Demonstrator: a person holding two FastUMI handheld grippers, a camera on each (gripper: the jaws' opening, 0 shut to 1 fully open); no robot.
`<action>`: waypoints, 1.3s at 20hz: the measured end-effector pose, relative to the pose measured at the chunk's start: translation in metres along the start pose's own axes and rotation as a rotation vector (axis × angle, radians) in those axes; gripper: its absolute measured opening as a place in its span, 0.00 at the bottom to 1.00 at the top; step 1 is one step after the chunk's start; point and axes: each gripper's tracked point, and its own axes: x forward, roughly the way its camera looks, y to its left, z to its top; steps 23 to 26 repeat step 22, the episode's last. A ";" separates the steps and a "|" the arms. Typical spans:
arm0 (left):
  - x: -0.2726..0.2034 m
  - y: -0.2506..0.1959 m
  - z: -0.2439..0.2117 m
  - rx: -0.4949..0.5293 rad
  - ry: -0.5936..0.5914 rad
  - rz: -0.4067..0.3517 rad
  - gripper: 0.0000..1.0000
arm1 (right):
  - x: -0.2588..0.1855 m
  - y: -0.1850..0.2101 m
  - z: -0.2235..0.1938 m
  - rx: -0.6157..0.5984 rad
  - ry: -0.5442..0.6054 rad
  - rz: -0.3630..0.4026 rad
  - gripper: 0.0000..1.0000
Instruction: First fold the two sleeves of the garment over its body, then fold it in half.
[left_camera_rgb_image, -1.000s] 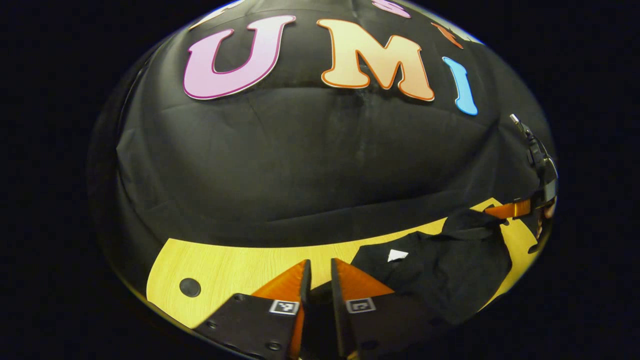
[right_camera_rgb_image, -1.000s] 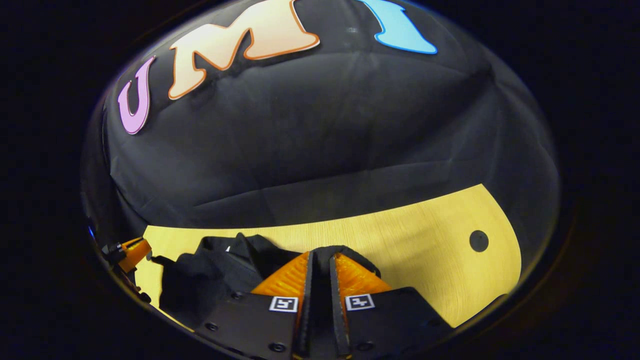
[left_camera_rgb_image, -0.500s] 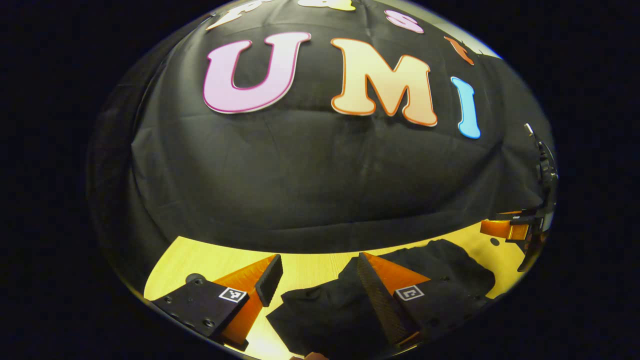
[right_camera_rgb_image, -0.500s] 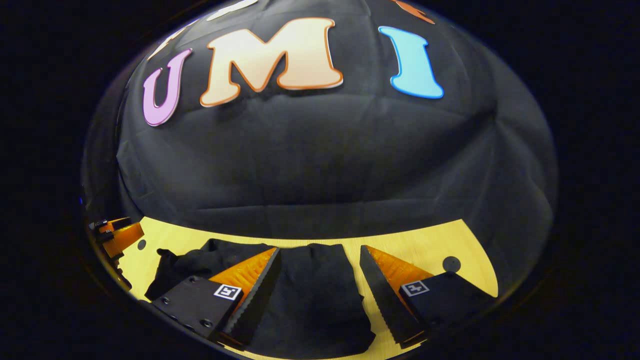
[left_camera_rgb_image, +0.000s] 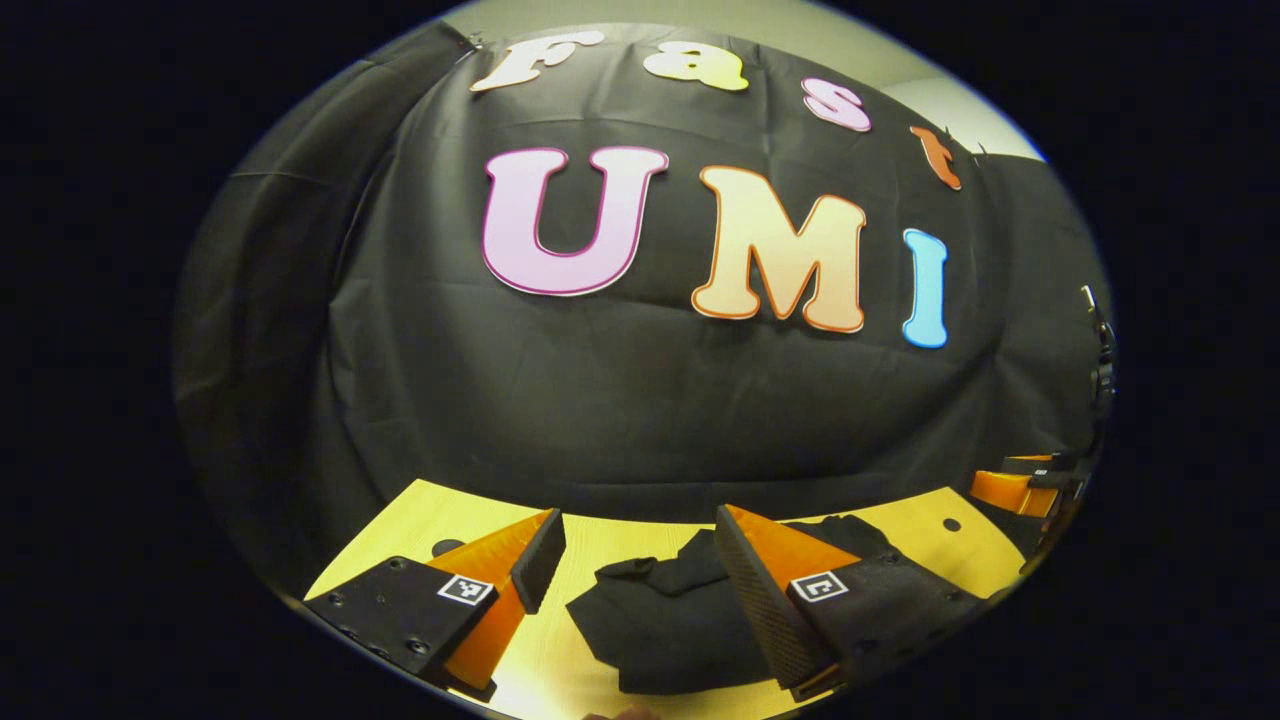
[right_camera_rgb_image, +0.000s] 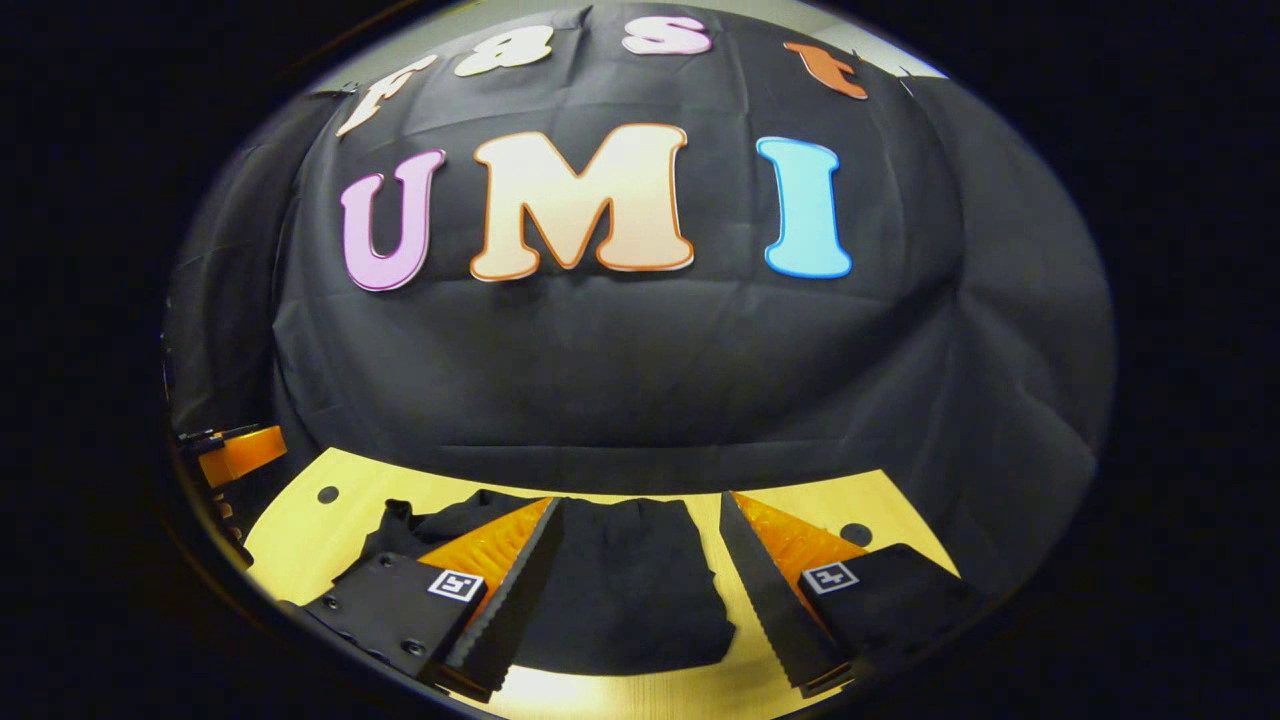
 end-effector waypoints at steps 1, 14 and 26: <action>-0.016 0.000 0.001 0.001 -0.008 -0.001 0.92 | -0.017 -0.001 0.003 -0.008 -0.024 -0.013 0.99; -0.199 0.008 0.042 -0.057 -0.174 0.007 0.92 | -0.223 0.062 -0.006 0.111 -0.227 -0.059 0.99; -0.266 -0.029 0.082 0.051 -0.415 -0.032 0.92 | -0.294 0.084 -0.016 0.082 -0.321 0.017 0.98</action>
